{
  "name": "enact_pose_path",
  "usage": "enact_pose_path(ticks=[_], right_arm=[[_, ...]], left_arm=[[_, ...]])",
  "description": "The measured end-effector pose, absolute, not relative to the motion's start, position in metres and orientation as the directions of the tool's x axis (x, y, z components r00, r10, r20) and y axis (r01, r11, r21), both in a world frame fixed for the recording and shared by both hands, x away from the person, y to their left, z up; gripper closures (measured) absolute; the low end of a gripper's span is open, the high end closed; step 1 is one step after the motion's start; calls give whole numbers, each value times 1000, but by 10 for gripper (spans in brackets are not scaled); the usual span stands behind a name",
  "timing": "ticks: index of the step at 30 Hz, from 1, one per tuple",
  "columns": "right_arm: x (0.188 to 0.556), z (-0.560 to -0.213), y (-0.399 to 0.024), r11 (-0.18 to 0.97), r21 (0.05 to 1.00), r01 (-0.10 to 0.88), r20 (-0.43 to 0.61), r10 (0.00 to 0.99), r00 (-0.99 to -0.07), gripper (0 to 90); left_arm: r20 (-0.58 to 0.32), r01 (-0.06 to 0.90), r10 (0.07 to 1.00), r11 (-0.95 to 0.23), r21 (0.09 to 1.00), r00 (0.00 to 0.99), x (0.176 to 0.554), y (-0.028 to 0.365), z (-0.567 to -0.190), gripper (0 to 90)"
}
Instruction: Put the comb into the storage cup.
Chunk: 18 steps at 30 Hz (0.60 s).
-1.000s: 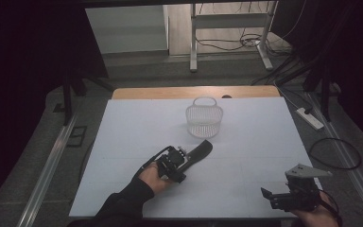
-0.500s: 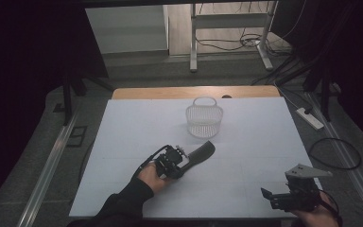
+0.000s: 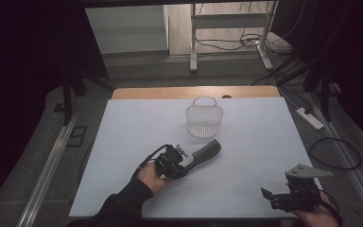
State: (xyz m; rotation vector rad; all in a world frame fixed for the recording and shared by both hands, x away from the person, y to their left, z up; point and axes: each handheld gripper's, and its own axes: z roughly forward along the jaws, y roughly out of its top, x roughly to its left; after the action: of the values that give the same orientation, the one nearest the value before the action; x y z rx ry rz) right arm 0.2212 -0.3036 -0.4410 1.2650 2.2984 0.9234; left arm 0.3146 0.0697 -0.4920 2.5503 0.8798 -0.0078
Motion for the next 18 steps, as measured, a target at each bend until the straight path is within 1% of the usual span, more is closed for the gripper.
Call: enact_pose_path(ticks=[7, 16, 18], right_arm=[[221, -441, -304, 386, 692, 610, 1, 844, -536, 10], [221, -441, -304, 388, 694, 606, 0, 842, -539, 8], [221, -441, -304, 389, 696, 603, 0, 840, -542, 8]], left_arm=[[-179, 579, 569, -674, 458, 803, 310, 73, -488, 725], [-140, 539, 553, -671, 510, 821, 304, 74, -479, 724], [-149, 543, 557, -657, 523, 817, 303, 75, -478, 725]])
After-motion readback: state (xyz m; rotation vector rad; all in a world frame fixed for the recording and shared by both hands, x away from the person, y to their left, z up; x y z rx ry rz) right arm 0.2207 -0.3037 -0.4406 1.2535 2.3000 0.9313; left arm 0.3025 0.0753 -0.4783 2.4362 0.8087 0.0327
